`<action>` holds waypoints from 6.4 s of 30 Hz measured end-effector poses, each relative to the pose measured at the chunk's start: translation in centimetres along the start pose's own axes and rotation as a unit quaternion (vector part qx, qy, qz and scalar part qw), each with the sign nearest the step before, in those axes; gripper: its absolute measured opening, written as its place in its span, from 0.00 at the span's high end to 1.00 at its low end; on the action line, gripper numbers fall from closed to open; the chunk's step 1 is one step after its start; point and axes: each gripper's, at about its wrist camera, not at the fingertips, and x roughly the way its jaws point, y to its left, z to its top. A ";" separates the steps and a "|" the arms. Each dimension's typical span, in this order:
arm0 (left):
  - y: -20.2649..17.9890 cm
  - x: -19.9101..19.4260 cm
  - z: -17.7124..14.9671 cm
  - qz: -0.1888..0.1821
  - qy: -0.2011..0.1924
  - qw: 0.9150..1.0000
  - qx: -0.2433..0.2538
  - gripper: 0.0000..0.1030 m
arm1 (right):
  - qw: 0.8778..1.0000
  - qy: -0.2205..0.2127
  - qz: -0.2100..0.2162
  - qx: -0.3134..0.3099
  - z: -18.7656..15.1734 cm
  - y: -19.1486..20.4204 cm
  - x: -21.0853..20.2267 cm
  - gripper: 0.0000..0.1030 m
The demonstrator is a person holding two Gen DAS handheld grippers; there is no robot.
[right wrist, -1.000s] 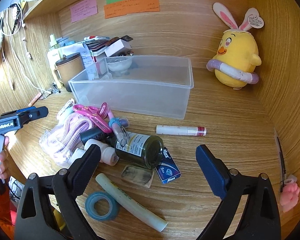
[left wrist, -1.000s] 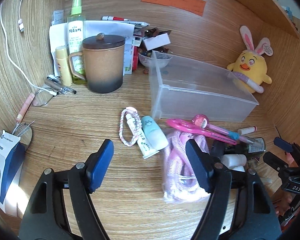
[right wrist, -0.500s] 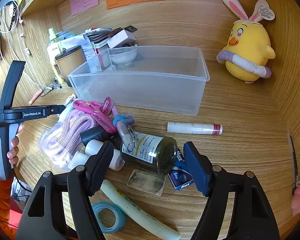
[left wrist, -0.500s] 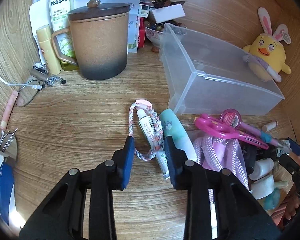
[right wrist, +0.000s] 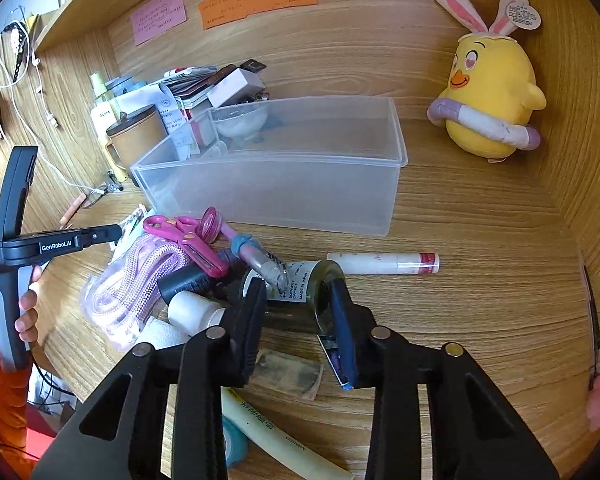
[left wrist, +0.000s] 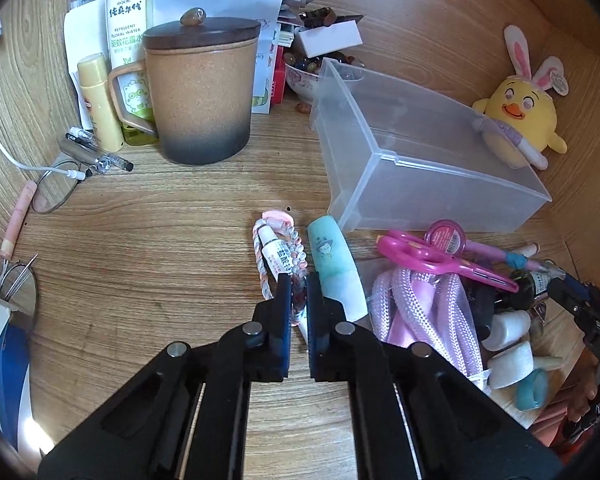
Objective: Organize objects
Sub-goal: 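Grasp the pink braided bracelet with the left gripper while the right gripper grasps the green glass bottle, then carry the bracelet and bottle into the clear box and open both grippers, then grasp the white toothpaste tube with the left gripper while the right gripper grasps the blue Max box, then carry the toothpaste tube and Max box into the clear box and release both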
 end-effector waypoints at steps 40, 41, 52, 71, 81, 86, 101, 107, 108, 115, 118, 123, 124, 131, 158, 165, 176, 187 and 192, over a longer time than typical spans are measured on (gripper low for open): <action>-6.1 -7.0 7.6 -0.024 -0.143 0.989 0.020 0.95 | 0.996 -0.075 -0.043 -0.036 5.6 0.8 -3.6 0.48; -6.2 -6.8 7.9 -0.025 -0.142 0.989 0.020 0.95 | 0.995 -0.081 -0.044 -0.038 6.3 0.7 -3.6 0.48; -7.3 -2.4 10.0 -0.011 -0.105 0.994 0.034 0.95 | 0.995 -0.058 -0.050 -0.058 10.8 -0.1 1.2 0.48; -8.2 4.5 10.3 -0.011 -0.026 0.998 0.056 0.95 | 0.993 0.053 -0.013 -0.100 11.9 0.3 10.4 0.48; -7.8 4.1 9.8 -0.023 -0.020 0.999 0.044 0.75 | 0.994 0.050 -0.011 -0.097 12.4 0.6 10.3 0.46; -8.3 2.6 9.4 -0.018 -0.036 0.998 0.051 0.60 | 0.995 0.041 -0.008 -0.092 12.3 0.4 9.0 0.39; -6.8 -3.3 6.1 0.029 -0.095 0.995 0.028 0.11 | 0.998 0.005 0.000 -0.059 8.7 -1.1 2.1 0.21; -4.5 -2.9 3.4 0.055 -0.069 0.996 0.005 0.10 | 0.999 0.016 0.004 -0.046 5.7 -1.7 0.6 0.21; -4.0 -2.7 2.8 0.058 -0.062 0.996 -0.002 0.10 | 0.999 0.019 0.003 -0.045 5.2 -1.8 0.5 0.21; -1.6 -1.4 -0.2 0.073 -0.029 0.996 -0.036 0.10 | 0.997 0.050 -0.007 -0.049 1.5 -2.1 0.6 0.21; -1.1 -0.7 -1.2 0.072 -0.011 0.996 -0.044 0.11 | 0.997 0.067 -0.004 -0.044 0.1 -2.4 1.0 0.21; -1.1 -0.3 -2.3 0.085 0.001 0.995 -0.044 0.18 | 0.997 0.075 -0.005 -0.026 -0.8 -3.3 1.1 0.22; -1.0 -0.3 -2.5 0.085 0.003 0.995 -0.044 0.22 | 0.997 0.073 -0.007 -0.021 -0.9 -3.6 1.0 0.23; -1.3 0.4 -2.9 0.086 0.013 0.995 -0.039 0.36 | 0.996 0.085 -0.018 -0.032 -1.6 -4.5 0.4 0.38; -1.8 -2.5 -1.7 0.082 -0.074 0.993 -0.046 0.85 | 0.996 0.036 -0.015 -0.075 1.1 -2.1 0.3 0.76; -3.4 -5.2 0.7 0.061 -0.128 0.989 -0.032 0.85 | 0.996 -0.010 -0.007 -0.086 3.7 -0.8 -1.5 0.76; -5.7 -3.9 4.2 0.044 -0.130 0.991 0.010 0.85 | 0.994 -0.063 0.004 -0.085 7.8 0.1 -2.3 0.76; -8.3 0.9 7.2 0.008 -0.067 0.996 0.063 0.85 | 0.996 -0.024 0.000 -0.085 11.0 -0.8 2.9 0.76; -9.1 2.4 8.1 -0.006 -0.042 0.996 0.077 0.85 | 0.996 0.010 0.000 -0.086 11.2 -1.4 5.7 0.76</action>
